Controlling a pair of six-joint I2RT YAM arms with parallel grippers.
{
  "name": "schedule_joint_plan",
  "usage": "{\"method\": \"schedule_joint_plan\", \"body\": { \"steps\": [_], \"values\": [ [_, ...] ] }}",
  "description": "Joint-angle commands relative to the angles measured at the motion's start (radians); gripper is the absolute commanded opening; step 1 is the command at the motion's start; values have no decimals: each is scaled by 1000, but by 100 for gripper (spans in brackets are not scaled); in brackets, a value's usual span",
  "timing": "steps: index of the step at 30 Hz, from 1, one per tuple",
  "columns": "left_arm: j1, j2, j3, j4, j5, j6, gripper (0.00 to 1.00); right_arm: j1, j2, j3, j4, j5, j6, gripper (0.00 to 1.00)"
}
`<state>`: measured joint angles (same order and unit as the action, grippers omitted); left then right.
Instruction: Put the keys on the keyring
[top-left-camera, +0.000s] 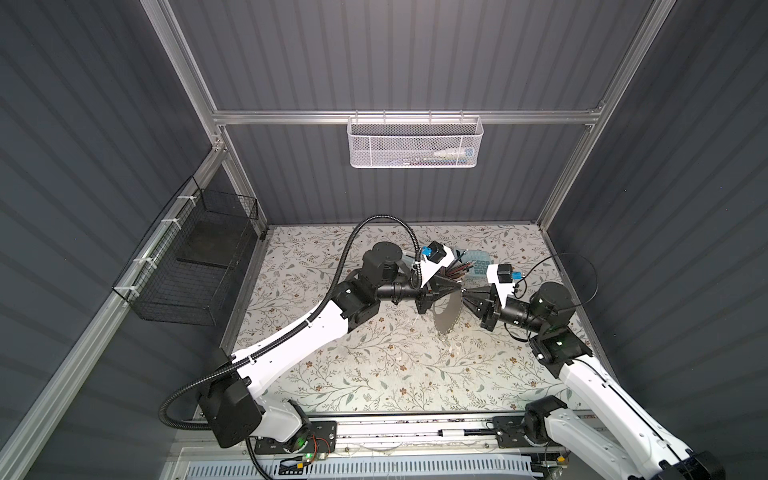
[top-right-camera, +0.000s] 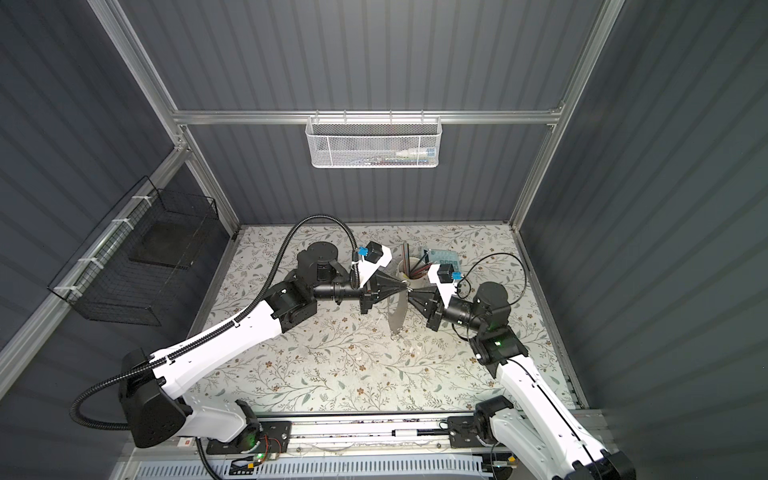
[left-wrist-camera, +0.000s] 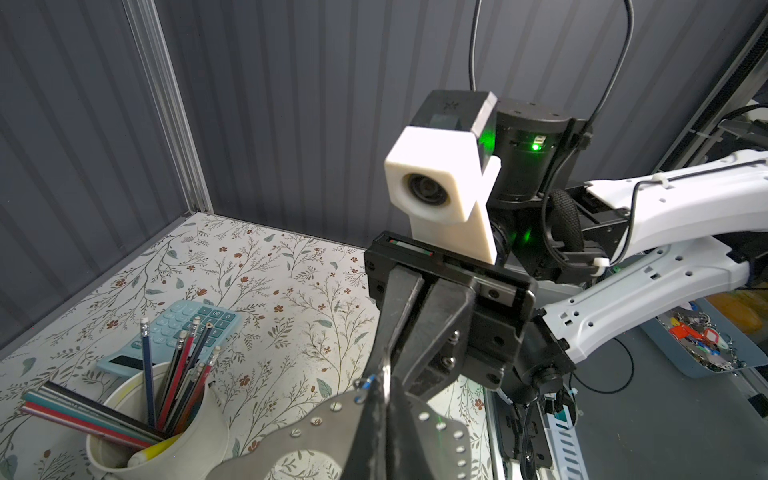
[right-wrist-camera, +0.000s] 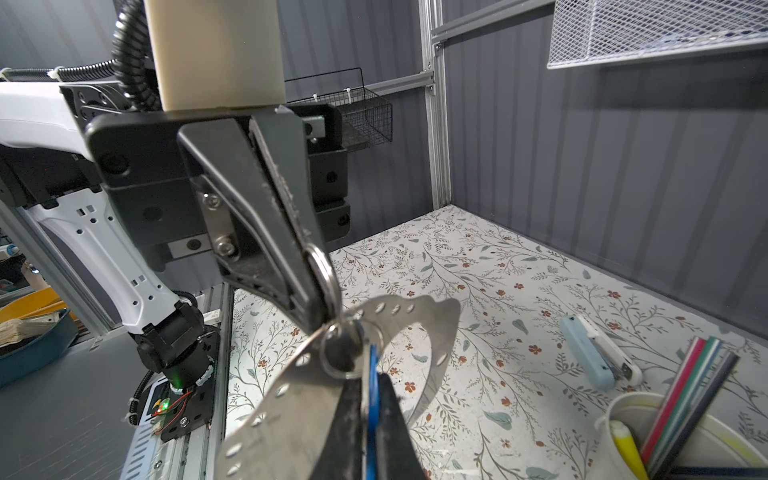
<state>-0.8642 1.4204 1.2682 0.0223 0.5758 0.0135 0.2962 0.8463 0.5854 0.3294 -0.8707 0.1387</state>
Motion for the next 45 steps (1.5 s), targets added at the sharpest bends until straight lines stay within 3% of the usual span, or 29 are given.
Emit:
{"method": "schedule_joint_plan", "body": {
  "steps": [1,32,42,45],
  "values": [
    [-3,-41,7,25,8,-5,0,6,-9,-1,-18,10,13,3],
    [36,-29,-14,1,27,-23,0,-3,-85,-21,-43,48,7,13],
    [37,-2,-2,-28,62,-12,0,-3,-78,23,-35,25,28,10],
    [37,0,-3,-31,62,-6,0,-3,-72,28,-28,21,30,5]
  ]
}}
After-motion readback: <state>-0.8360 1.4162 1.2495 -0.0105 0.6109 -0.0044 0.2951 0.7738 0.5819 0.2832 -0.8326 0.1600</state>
